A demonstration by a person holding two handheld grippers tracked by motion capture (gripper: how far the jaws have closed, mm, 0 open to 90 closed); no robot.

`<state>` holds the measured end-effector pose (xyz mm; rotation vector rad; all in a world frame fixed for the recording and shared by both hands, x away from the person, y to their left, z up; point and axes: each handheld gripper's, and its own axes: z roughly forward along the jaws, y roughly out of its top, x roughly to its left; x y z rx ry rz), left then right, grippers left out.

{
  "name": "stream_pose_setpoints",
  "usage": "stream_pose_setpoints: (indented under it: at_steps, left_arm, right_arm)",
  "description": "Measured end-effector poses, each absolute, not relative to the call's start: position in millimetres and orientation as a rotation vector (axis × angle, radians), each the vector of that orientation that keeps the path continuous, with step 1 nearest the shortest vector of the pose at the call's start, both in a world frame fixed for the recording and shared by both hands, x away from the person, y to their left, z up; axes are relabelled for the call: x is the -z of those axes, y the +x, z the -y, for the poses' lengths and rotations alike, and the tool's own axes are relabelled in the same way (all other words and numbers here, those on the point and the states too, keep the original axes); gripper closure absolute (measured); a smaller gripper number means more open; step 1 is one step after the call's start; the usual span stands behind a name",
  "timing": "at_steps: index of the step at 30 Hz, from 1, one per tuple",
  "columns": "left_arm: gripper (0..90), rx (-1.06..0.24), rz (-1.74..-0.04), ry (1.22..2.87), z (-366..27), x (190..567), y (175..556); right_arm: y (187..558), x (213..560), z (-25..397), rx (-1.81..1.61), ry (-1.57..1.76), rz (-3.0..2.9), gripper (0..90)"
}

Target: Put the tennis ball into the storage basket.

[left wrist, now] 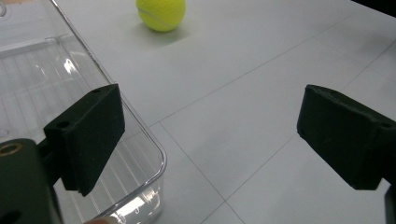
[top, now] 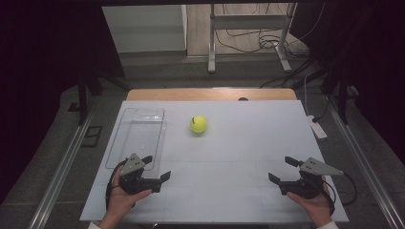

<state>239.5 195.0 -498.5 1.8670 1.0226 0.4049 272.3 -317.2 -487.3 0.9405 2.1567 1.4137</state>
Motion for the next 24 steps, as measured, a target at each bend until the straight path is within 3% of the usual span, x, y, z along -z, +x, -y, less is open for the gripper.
stream_pose_setpoints:
  at_steps: [24]
  left_arm:
    - [9.1,-0.412,-1.022,1.873,-195.1,498.2,238.8]
  right_arm:
    - [271.1,487.8,317.8,-1.415,0.937,-2.162,8.9]
